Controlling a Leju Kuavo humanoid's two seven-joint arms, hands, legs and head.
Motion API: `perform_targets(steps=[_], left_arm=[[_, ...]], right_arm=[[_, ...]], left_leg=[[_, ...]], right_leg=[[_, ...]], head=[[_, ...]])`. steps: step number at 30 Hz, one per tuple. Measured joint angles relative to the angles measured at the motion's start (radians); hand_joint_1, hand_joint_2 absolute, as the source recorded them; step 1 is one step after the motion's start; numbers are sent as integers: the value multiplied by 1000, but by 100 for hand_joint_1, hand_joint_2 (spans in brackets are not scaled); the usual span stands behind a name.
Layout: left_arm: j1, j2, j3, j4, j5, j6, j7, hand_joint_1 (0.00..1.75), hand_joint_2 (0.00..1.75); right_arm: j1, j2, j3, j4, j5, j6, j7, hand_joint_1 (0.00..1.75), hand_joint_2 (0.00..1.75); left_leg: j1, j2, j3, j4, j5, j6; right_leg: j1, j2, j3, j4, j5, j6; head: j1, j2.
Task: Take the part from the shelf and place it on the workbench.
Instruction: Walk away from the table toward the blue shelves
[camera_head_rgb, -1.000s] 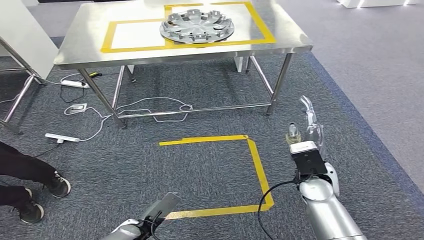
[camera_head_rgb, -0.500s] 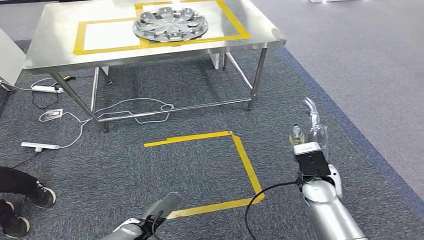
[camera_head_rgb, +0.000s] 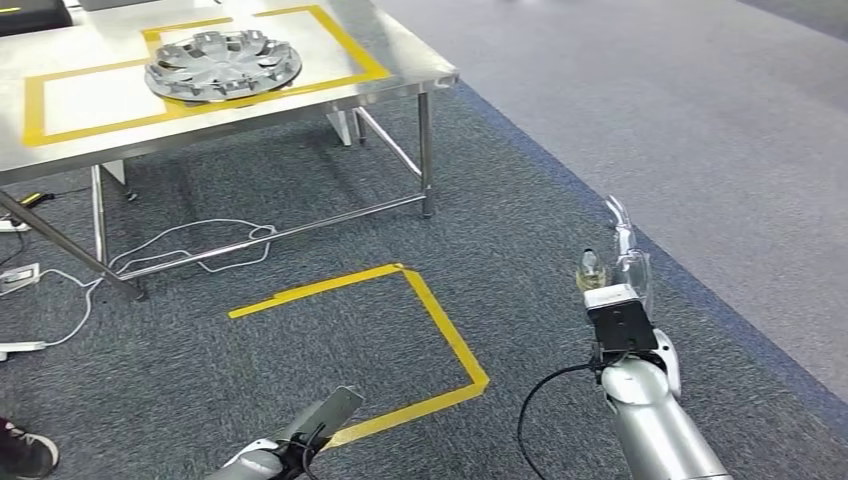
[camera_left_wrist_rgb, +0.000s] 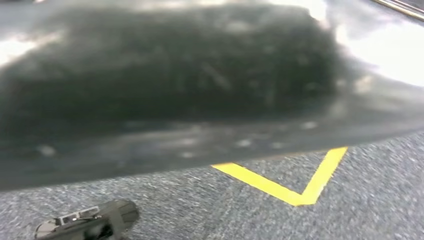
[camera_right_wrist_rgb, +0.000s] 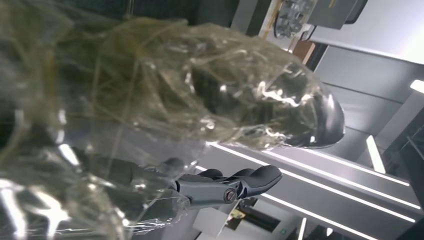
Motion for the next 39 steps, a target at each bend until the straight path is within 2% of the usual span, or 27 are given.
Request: perform_targets(steps=[2, 3, 4, 6, 8, 9, 10, 11, 12, 14, 16, 17, 19, 21, 23, 24, 25, 26, 27, 28, 30, 32, 33, 34, 36, 38, 39], left_arm=[[-1, -1, 0, 0, 0, 0, 0, 0, 0], [-1, -1, 0, 0, 0, 0, 1, 0, 0], [-2, -2, 0, 0, 0, 0, 1, 0, 0], [-5, -3, 0, 0, 0, 0, 0, 0, 0], [-3, -4, 0, 0, 0, -1, 0, 0, 0], [-1, -3, 0, 0, 0, -1, 0, 0, 0], [0, -2, 0, 0, 0, -1, 0, 0, 0], [-1, -2, 0, 0, 0, 0, 0, 0, 0], [-2, -2, 0, 0, 0, 0, 0, 0, 0], [-6, -3, 0, 0, -1, -1, 1, 0, 0], [-8, -4, 0, 0, -1, -1, 2, 0, 0], [-8, -3, 0, 0, -2, -1, 2, 0, 0], [-10, -4, 0, 0, -2, -1, 3, 0, 0], [-12, -4, -1, 0, -3, -2, 3, 0, 0], [-11, -3, -1, 0, -3, -2, 3, 0, 0], [-9, -2, -1, 0, -3, -2, 3, 0, 0], [-7, -1, -1, 0, -3, -2, 4, 0, 0], [-7, 0, -1, 0, -3, -2, 4, 0, 0], [-7, 1, -1, 0, -3, -2, 4, 0, 0], [-7, 2, -1, 0, -3, -2, 4, 0, 0], [-9, 4, -1, 0, -4, -2, 4, 0, 0], [-9, 5, -1, 0, -4, -2, 5, 0, 0], [-10, 5, -1, 0, -4, -2, 5, 0, 0], [-11, 4, -1, 0, -5, -2, 5, 0, 0], [-16, 3, -1, 0, -6, -2, 5, 0, 0], [-16, 3, -1, 0, -7, -2, 5, 0, 0], [-15, 4, -1, 0, -7, -2, 5, 0, 0]], right_arm=[[-1, 0, 0, 0, 0, 0, 0, 0, 0], [0, 0, 0, 0, 0, 1, -1, 0, 0], [1, 0, 0, 0, 0, 0, -1, 0, 0], [0, -1, -1, 0, -1, 0, 0, 0, 0], [-1, -1, -1, 0, -2, -1, 0, 0, 0], [0, -1, -1, 0, -3, -1, 0, 0, 0], [3, -2, -2, 0, -3, -1, 0, 0, 0], [5, -2, -2, 0, -4, -1, 0, 0, 0], [6, -2, -3, 0, -4, -1, 1, 0, 0], [5, -2, -5, -1, -5, -1, 0, 0, 0], [4, -2, -6, -4, -6, -1, 0, 0, 0], [5, -2, -7, -5, -6, -2, -1, 0, 0], [8, -3, -9, -6, -8, -2, -1, 0, 0], [10, -4, -11, -9, -9, -4, -2, 0, 0], [12, -3, -12, -10, -10, -5, -2, 0, 0], [15, -2, -12, -10, -11, -5, -2, 0, 0], [19, -2, -12, -10, -11, -5, -2, 0, 0], [22, -2, -13, -10, -11, -4, -2, 0, 0], [24, -2, -13, -10, -11, -4, -2, 0, 0], [24, -2, -13, -10, -11, -5, -2, 0, 0], [24, -2, -14, -12, -11, -5, -2, 0, 0], [25, -2, -14, -13, -11, -5, -3, 0, 0], [26, -2, -15, -13, -12, -5, -3, 0, 0], [29, -3, -18, -14, -12, -5, -3, 0, 0], [29, -4, -22, -16, -13, -6, -3, 0, 0], [26, -4, -24, -18, -15, -6, -4, 0, 0], [27, -4, -25, -18, -16, -6, -4, 0, 0]], left_leg=[[0, -16, 12, -30, -4, 4], [0, -7, 12, -33, -3, 8], [1, 4, 13, -37, 0, 13], [4, 28, 14, -43, 4, 26], [1, 54, 13, -43, 5, 31], [0, 68, 13, -43, 5, 32], [0, 82, 13, -43, 4, 32], [0, 95, 13, -43, 4, 31], [0, 107, 14, -43, 3, 30], [-3, 128, 17, -43, -1, 25], [-9, 145, 20, -43, -4, 16], [-11, 155, 21, -44, -5, 11], [-9, 169, 25, -44, -9, 0], [-5, 135, 14, -4, -42, -8], [-4, 80, -35, 110, -107, -11], [-4, 66, -65, 175, -133, -12], [-5, 59, -88, 219, -144, -12], [-5, 56, -97, 231, -135, -11], [-6, 52, -87, 203, -105, -8], [-5, 42, -62, 143, -64, -6], [-1, -1, -9, 17, -6, -1], [0, -26, 11, -33, 0, 1], [-1, -18, 12, -38, -1, 3], [-1, -7, 13, -40, 2, 8], [1, 16, 17, -48, 6, 21], [0, 43, 19, -51, 7, 29], [-1, 57, 19, -51, 7, 30]], right_leg=[[-4, 21, -12, 3, 5, 14], [-7, 32, -16, 1, 9, 20], [-6, 28, -22, 3, 7, 26], [-4, -17, -52, 54, -23, 35], [-5, -74, -112, 178, -82, 42], [-7, -86, -141, 238, -104, 45], [-8, -91, -157, 271, -110, 47], [-9, -94, -153, 266, -98, 47], [-10, -100, -130, 223, -71, 46], [-3, -143, -52, 84, -19, 39], [7, -174, -6, 4, -4, 27], [11, -172, -4, -3, -7, 21], [9, -146, -4, -8, 0, 9], [3, -122, -1, -16, 7, -2], [-1, -97, 1, -18, 10, -9], [0, -83, 1, -18, 10, -11], [1, -68, 1, -17, 10, -11], [2, -53, 1, -16, 10, -11], [2, -38, 1, -14, 10, -11], [2, -23, 2, -12, 10, -11], [2, 5, -3, -5, 9, -5], [-1, 27, -13, -2, 11, 7], [-4, 38, -18, -3, 14, 15], [-6, 39, -23, -3, 15, 21], [-3, -6, -44, 27, -4, 30], [-2, -71, -100, 137, -58, 38], [-4, -84, -135, 205, -85, 42]], head=[[1, 0], [1, 0], [1, 0], [10, 0], [19, 0], [19, 0], [19, 0], [19, 0], [19, 0], [20, 0], [19, 0], [19, 0], [18, 0], [17, 0], [13, 0], [11, 0], [10, 0], [10, 0], [10, 0], [10, 0], [11, 0], [11, 0], [11, 0], [10, 0], [19, 0], [27, 0], [28, 0]])
